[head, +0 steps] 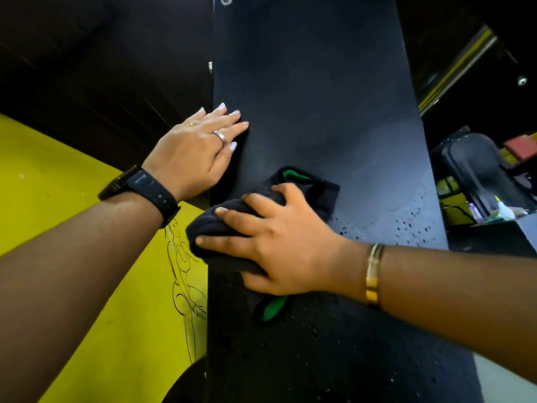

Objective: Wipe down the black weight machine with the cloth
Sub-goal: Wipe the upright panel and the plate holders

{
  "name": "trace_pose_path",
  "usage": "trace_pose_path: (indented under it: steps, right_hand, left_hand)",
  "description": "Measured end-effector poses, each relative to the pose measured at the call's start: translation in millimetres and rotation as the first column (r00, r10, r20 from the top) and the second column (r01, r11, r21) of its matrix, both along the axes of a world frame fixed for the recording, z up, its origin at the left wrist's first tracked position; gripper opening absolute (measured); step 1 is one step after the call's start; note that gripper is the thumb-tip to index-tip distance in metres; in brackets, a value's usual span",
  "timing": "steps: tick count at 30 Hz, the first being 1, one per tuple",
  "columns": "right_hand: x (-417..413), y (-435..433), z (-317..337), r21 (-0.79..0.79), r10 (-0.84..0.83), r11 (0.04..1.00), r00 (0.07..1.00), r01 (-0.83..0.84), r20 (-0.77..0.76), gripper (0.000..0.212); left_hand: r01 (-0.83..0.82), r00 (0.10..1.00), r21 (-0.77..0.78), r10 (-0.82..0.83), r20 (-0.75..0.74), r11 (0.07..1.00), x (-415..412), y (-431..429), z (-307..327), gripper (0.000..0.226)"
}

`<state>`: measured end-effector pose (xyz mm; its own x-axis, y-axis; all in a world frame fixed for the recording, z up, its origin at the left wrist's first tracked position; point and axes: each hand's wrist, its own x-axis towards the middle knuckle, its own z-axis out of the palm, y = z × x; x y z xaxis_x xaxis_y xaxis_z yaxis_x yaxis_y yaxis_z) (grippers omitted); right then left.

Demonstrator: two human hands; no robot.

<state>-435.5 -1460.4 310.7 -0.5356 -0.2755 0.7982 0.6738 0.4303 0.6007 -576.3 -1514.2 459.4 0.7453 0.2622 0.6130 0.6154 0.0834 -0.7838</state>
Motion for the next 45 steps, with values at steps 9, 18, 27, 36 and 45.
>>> trace_pose_path:
  steps: [9,18,27,36,45]
  right_hand:
    - [118,40,14,-0.09,-0.198,0.98,0.925,0.178,-0.324,0.067]
    - [98,31,-14,-0.351,-0.277,0.936,0.593,-0.011,-0.756,0.071]
    - [122,37,-45,-0.143,-0.265,0.964,0.879,0.225,-0.397,0.067]
    - [115,36,-9,-0.367,-0.341,0.927,0.596,0.083,-0.727,0.072]
    - [91,23,-59,-0.172,-0.234,0.971,0.822,0.167,-0.519,0.061]
  left_hand:
    - [0.008,0.999,-0.053,-0.005,0.041,0.999,27,17,-21,0.059]
    - [0.005,0.995,-0.004,-0.005,0.104,1.0,53,42,-75,0.063]
    - [-0.006,0.993,0.036,0.002,0.119,0.999,54,48,-82,0.065]
    - [0.014,0.992,0.049,-0.021,0.126,0.999,54,50,-84,0.066]
    - [0.068,0.982,0.078,-0.081,0.169,0.995,54,51,-89,0.066]
